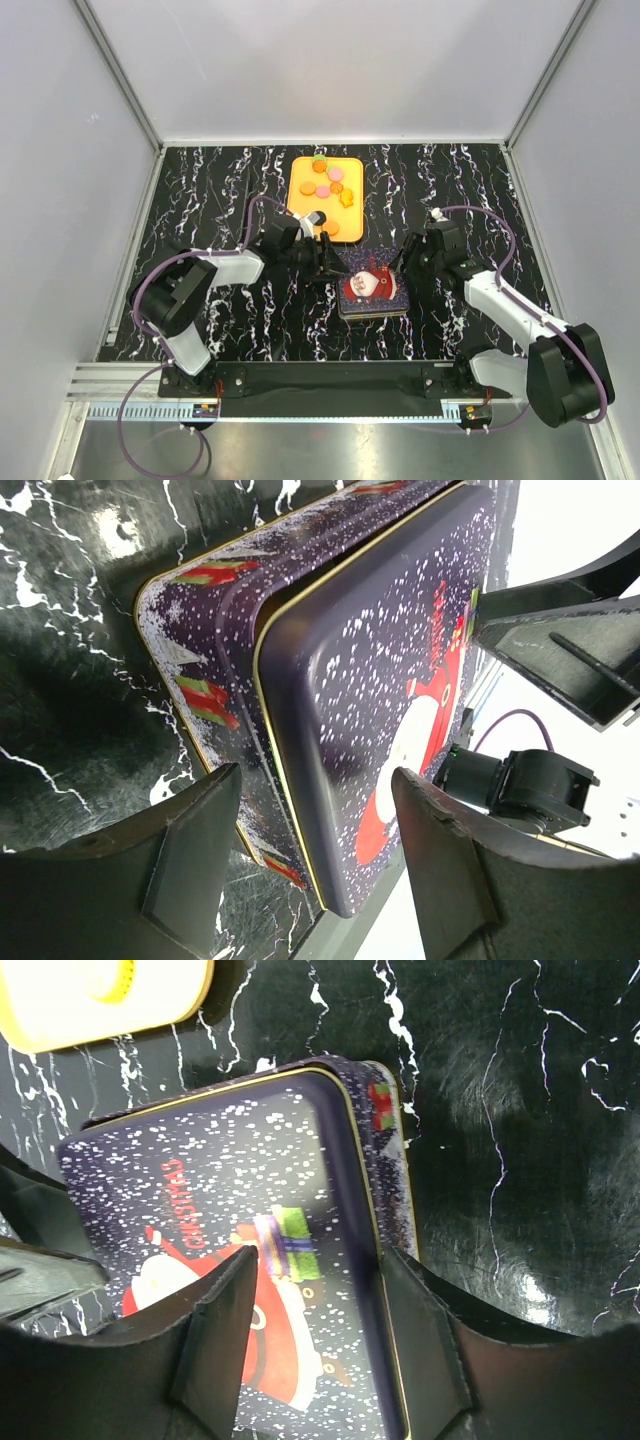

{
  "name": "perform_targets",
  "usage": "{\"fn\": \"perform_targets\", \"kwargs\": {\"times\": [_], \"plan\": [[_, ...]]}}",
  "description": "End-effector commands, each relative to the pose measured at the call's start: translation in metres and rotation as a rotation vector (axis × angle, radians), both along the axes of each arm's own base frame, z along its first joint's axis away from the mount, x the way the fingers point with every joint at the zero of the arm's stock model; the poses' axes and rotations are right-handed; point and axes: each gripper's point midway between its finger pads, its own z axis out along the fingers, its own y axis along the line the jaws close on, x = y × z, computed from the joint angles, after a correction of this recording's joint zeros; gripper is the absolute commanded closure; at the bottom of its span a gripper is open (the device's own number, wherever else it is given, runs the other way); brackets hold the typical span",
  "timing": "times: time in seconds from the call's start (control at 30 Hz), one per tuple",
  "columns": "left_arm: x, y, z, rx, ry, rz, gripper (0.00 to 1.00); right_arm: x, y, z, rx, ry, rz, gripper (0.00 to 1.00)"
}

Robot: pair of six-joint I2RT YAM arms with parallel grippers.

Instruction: Pack the cookies

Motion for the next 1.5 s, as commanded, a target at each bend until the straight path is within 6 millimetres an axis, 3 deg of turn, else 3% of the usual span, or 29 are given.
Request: {"fn": "perform_targets", "kwargs": {"times": [0.0, 0.3, 0.6, 0.77, 1.1, 1.47], "plan": [[0.011, -0.005, 0.009, 0.008, -0.053, -0.003, 0.32, 0.011, 0.006, 0.012, -0.001, -0.04, 0.024, 0.37], [0.016, -0.004, 0.009, 0.065, -0.046, -0.008, 0.26, 0.013, 0.007, 0.007, -0.01, -0.017, 0.027, 0.26], [0.024, -0.005, 0.015, 0.098, -0.054, -0.008, 0.25, 0.01, 0.002, 0.017, -0.031, -0.033, 0.027, 0.18], [0.027, -0.006, 0.008, 0.115, -0.038, -0.007, 0.25, 0.009, 0.0, 0.024, -0.037, -0.048, 0.024, 0.12], [0.038, -0.008, 0.005, 0.141, -0.035, 0.013, 0.25, 0.011, 0.008, 0.008, -0.017, -0.011, 0.052, 0.14], [0.051, -0.005, 0.015, 0.184, -0.075, 0.01, 0.23, 0.016, 0.014, -0.002, -0.023, 0.042, 0.075, 0.36]]}}
